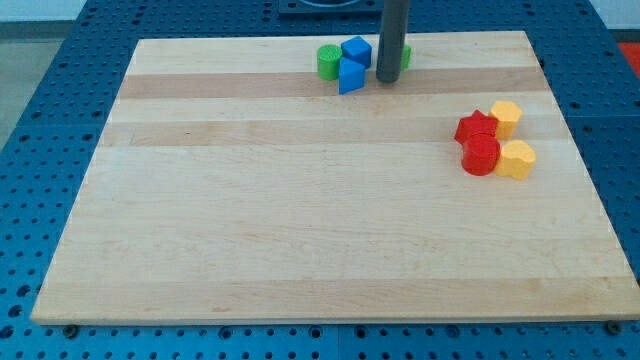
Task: Slide the triangle diagonally bottom left to the green circle
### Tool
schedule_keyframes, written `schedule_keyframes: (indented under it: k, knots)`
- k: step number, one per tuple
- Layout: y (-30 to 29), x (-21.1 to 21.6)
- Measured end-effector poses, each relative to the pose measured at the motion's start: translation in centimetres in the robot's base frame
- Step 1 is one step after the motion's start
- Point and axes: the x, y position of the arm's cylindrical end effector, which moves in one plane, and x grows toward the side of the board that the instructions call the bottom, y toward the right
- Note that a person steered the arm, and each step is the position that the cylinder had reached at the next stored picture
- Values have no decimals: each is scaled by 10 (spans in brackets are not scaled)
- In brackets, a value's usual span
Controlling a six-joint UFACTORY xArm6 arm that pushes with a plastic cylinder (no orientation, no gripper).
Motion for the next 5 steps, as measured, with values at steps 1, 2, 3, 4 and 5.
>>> schedule_keyframes:
  k: [1,2,3,4,5]
  knots:
    - [-6,-2]
    - [-8,-4]
    - [-25,-13]
    - [-26,-13]
    - [-40,2]
